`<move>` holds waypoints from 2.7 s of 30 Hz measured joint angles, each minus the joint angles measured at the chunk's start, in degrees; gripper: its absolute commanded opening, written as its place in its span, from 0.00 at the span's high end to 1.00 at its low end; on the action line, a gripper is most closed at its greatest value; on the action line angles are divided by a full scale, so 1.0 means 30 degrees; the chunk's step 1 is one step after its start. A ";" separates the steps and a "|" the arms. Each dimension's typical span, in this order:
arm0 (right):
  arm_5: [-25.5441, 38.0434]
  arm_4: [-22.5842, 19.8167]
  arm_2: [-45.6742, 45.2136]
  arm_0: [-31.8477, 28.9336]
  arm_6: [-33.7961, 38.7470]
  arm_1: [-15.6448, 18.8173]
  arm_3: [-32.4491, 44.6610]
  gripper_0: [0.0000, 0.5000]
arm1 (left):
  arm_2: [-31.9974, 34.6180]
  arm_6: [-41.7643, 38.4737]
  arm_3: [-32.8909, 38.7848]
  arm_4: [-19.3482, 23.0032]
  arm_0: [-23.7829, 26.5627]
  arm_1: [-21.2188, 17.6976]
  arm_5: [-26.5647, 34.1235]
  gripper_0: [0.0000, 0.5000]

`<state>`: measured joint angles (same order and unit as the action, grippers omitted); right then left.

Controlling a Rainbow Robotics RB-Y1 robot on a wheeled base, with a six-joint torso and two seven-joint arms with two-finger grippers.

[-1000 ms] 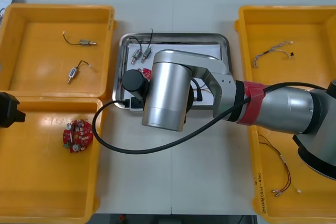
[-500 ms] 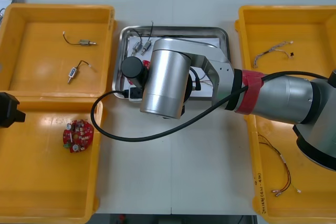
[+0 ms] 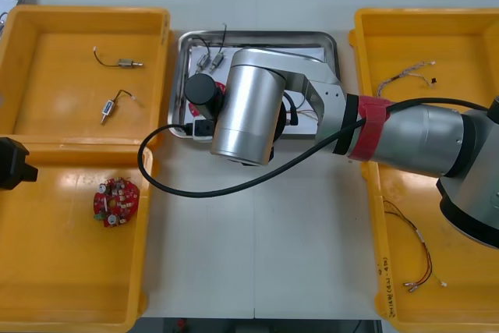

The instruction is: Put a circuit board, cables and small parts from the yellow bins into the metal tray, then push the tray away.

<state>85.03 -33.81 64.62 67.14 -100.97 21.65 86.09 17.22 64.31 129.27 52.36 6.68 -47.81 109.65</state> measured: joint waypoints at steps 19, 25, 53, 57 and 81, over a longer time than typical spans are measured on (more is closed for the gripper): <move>-0.2419 -0.0088 0.0323 0.1193 -0.0407 -0.0002 -0.2340 1.00 | 0.0000 0.0020 0.0002 0.0000 0.0000 0.0000 0.0000 0.00; -0.3198 -0.0112 0.1020 0.1744 -0.0413 -0.0002 -0.2998 1.00 | 0.0000 0.0026 0.0002 0.0000 0.0000 0.0000 0.0000 0.00; -0.6241 -0.0945 0.1036 0.2659 -0.1524 -0.0003 -0.6179 1.00 | 0.0000 0.0040 0.0004 0.0000 0.0000 -0.0001 0.0000 0.00; -0.6591 -0.0974 0.1036 0.2731 -0.1563 -0.0004 -0.6424 1.00 | 0.0000 0.0043 0.0004 0.0000 0.0000 -0.0001 0.0000 0.00; -0.6605 -0.1390 0.1030 0.3185 -0.2791 -0.0069 -0.7434 0.00 | 0.0001 0.0427 0.0005 0.0000 -0.0001 -0.0001 0.0000 0.00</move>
<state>65.22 -37.98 67.71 76.70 -109.34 21.45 63.79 17.22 65.60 129.29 52.36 6.68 -47.81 109.65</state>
